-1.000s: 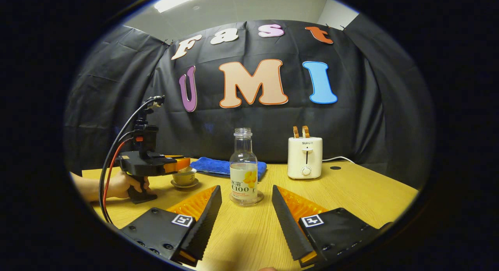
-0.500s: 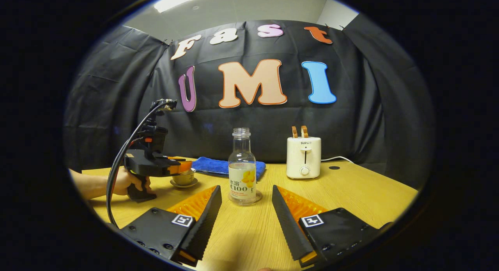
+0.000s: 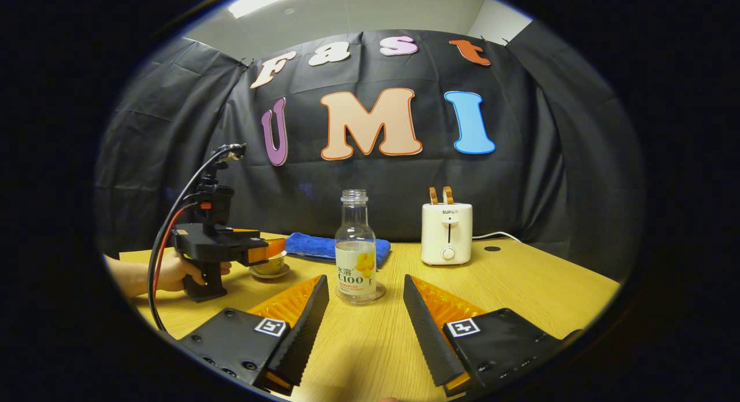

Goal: Open the teacup lid with one hand, grasp the water bottle and pour water into the teacup with the other hand; after pouring, place the water bottle on the coaster and then close the teacup lid.

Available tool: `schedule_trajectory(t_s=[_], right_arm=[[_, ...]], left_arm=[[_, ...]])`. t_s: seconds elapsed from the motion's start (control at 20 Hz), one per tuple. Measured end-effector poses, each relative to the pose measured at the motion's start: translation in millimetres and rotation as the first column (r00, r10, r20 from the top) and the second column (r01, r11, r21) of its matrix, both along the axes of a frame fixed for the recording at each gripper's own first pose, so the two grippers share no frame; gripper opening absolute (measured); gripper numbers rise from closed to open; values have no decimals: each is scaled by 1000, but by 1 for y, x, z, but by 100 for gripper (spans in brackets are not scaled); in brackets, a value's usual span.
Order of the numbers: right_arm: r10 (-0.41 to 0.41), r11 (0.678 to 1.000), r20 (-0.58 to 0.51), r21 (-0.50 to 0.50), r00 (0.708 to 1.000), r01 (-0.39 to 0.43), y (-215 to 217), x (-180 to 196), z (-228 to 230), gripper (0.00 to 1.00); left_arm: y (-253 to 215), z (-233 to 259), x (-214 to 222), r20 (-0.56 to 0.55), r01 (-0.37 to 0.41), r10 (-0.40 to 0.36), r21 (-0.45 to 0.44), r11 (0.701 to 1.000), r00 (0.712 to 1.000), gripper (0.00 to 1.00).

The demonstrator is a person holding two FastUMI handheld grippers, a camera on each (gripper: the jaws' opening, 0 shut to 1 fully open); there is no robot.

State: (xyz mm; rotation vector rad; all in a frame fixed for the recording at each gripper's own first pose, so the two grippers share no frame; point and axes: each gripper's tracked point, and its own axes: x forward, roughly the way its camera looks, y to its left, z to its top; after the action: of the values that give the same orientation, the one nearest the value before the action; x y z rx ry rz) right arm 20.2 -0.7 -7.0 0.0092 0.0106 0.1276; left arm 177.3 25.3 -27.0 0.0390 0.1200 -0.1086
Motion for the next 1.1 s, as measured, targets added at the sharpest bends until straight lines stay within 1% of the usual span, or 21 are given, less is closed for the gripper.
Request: schedule_trajectory(t_s=[0.05, 0.1, 0.25, 0.35, 0.5, 0.55, 0.6, 0.65, 0.7, 0.75, 0.8, 0.85, 0.95, 1.0, 1.1], right_arm=[[-5, 1000, 0, -1, 1000, 5, -1, 0, 0, 84], [-10, 1000, 0, -1, 1000, 10, -1, 0, 0, 84], [-31, 1000, 1, -1, 1000, 31, -4, -1, 1, 84], [-34, 999, 1, -2, 999, 34, -1, -3, 0, 84], [-49, 999, 1, -2, 999, 49, 1, -7, 1, 84], [-53, 999, 1, -3, 999, 53, 2, -9, 1, 81], [-53, 999, 2, -3, 999, 53, 4, -12, 1, 84], [-56, 998, 3, -3, 998, 56, 5, -14, 1, 84], [-60, 998, 2, -3, 998, 60, 7, -17, 1, 84], [-64, 998, 1, -4, 998, 64, 8, -19, 1, 84], [-66, 998, 3, -3, 998, 66, 10, -23, 1, 81], [-69, 998, 2, -4, 998, 69, 12, -28, 2, 84], [-70, 998, 1, -4, 998, 70, 16, -38, 1, 84], [-70, 998, 2, -3, 998, 70, 18, -44, 2, 81], [-65, 998, 1, -4, 998, 65, 22, -54, 2, 81]], left_arm=[[3, 1, -8, 2, -16, 16, -8, 1000, 1000, 99], [4, 3, -17, 9, -25, 25, -10, 1000, 1000, 99], [10, 10, -51, 46, -68, 68, -2, 998, 997, 98], [7, 18, -78, 84, -68, 70, -22, 997, 994, 98], [4, 21, -117, 92, -71, 79, -81, 994, 993, 97], [3, 22, -129, 98, -76, 83, -73, 994, 992, 98], [0, 22, -141, 97, -72, 80, -74, 995, 992, 98], [-2, 22, -153, 99, -74, 81, -73, 995, 992, 97], [-4, 24, -163, 101, -77, 84, -74, 994, 991, 99], [-8, 23, -172, 99, -76, 83, -72, 994, 992, 97], [-9, 24, -182, 98, -83, 90, -73, 994, 991, 97], [-12, 24, -189, 101, -82, 89, -70, 994, 991, 97], [-17, 24, -203, 100, -85, 92, -72, 994, 991, 97], [-18, 25, -208, 103, -87, 94, -71, 994, 990, 97], [-21, 25, -214, 102, -87, 94, -72, 994, 990, 97]])
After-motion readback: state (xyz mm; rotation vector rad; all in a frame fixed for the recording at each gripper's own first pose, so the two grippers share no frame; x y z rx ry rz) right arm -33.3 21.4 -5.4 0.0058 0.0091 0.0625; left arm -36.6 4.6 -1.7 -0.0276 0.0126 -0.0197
